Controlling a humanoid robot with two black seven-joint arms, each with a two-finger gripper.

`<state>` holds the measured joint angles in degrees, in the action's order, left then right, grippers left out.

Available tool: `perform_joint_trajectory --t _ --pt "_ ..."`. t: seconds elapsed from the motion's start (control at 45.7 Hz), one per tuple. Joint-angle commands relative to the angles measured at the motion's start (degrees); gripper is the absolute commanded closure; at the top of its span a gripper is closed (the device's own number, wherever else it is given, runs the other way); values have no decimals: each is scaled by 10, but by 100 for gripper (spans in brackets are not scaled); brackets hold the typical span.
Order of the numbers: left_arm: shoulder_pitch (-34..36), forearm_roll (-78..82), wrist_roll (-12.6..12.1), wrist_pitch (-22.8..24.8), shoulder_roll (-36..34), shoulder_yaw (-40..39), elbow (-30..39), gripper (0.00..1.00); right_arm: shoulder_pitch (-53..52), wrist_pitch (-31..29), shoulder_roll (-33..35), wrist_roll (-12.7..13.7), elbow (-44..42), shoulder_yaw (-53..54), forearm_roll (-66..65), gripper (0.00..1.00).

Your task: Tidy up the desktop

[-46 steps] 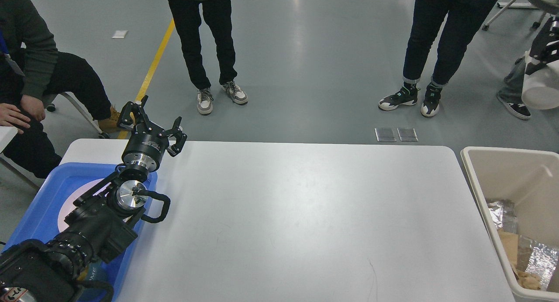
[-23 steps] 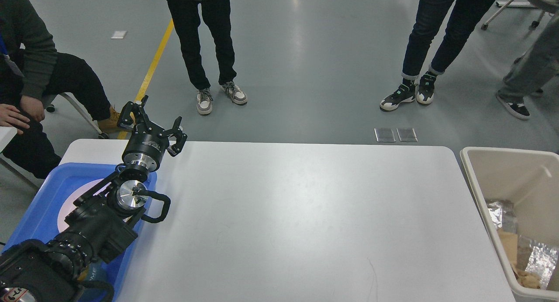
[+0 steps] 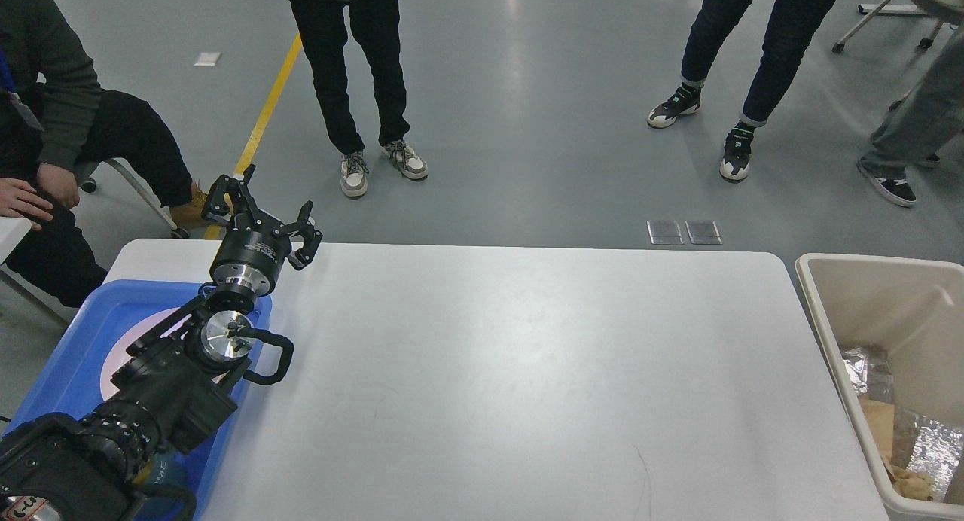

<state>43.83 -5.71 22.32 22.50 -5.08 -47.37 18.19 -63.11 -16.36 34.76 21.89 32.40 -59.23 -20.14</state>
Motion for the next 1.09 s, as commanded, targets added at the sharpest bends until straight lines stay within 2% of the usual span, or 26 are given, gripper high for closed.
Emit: perform_joint_trajectory --t 0.0,0.197,0.328,0.788,0.876,0.898,0.963,1.073 --pt "0 0 0 0 0 0 0 4 69 49 -35 0 -14 0 -1 47" --pt "0 0 0 0 0 0 0 4 168 75 -92 -1 -94 17 -1 47" --pt "0 0 0 0 0 0 0 4 206 78 -119 -1 -117 40 -6 47" --pt "0 0 0 0 0 0 0 4 225 87 -153 -2 -125 75 -20 44" --pt "-1 0 0 0 0 0 0 4 225 88 -152 -1 -125 78 -20 27" --pt "0 0 0 0 0 0 0 4 225 90 -149 -1 -126 85 -20 18" --pt "0 0 0 0 1 0 0 4 225 91 -145 -1 -131 99 -19 3" --pt "0 0 0 0 0 0 0 4 227 91 -131 -1 -132 105 -17 0"
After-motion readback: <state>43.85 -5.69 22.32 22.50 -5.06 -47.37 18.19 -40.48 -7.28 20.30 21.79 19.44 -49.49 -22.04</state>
